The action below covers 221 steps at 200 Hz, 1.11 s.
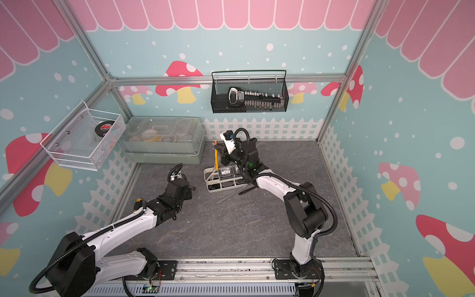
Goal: Place the toothbrush into the toothbrush holder
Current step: Place the toothbrush in the toothbrush holder.
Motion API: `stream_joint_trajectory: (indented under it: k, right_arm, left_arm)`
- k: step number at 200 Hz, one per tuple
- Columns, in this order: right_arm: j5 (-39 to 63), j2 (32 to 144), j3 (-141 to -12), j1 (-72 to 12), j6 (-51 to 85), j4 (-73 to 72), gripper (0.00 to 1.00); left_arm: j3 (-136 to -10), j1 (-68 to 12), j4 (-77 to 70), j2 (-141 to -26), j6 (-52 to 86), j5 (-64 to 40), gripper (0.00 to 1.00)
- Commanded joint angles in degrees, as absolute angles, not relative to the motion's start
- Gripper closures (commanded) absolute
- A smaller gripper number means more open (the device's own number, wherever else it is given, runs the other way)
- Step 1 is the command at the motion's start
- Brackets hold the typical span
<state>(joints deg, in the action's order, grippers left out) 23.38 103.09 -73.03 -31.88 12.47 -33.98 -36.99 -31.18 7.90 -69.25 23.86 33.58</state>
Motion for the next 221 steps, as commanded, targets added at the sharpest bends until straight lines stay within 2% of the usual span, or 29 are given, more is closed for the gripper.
stream_joint_trajectory:
  k: [1,221]
  right_arm:
    - [23.8,102.2,-72.3,-32.2,11.8,-36.4,1.0]
    - [26.6,105.0,-69.3,-32.8,10.8,-40.2,1.0]
  left_arm:
    - [-36.7,-30.9,6.8,-69.9,25.1,33.1,0.73]
    - [-36.7,-30.8,6.3,-70.4,25.1,31.9,0.73]
